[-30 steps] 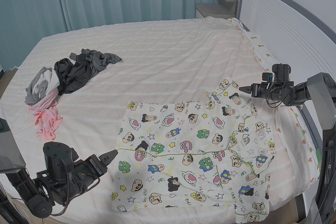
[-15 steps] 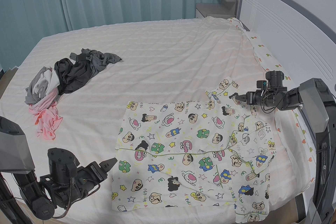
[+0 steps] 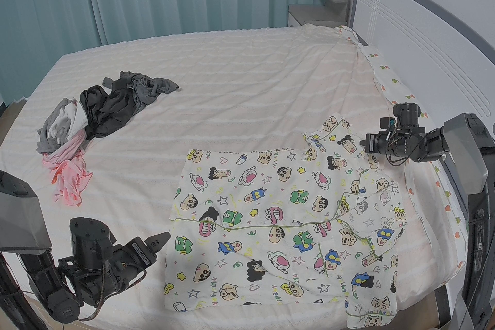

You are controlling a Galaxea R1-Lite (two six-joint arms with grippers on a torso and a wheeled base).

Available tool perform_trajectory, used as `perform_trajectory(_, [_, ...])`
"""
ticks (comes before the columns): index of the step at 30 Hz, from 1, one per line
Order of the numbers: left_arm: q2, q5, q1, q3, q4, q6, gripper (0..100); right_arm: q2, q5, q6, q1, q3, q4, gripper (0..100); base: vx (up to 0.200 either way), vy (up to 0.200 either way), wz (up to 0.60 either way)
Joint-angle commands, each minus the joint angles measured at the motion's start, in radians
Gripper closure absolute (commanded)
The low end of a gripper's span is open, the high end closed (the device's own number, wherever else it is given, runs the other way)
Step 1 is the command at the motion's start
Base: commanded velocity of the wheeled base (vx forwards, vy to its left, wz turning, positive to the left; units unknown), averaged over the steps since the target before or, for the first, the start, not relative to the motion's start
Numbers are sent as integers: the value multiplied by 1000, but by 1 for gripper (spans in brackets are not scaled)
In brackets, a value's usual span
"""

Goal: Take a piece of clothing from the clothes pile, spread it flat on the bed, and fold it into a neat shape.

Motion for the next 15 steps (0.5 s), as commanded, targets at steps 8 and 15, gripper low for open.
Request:
perform_trajectory(8, [-3,4,7,15,-1,1,0,-44,-17,41,-1,4,-52,100,0,0,0])
perform_trajectory(15, [-2,2,7,15,-1,1,0,-48,-20,50,-12,13,-47,0,0,0,0])
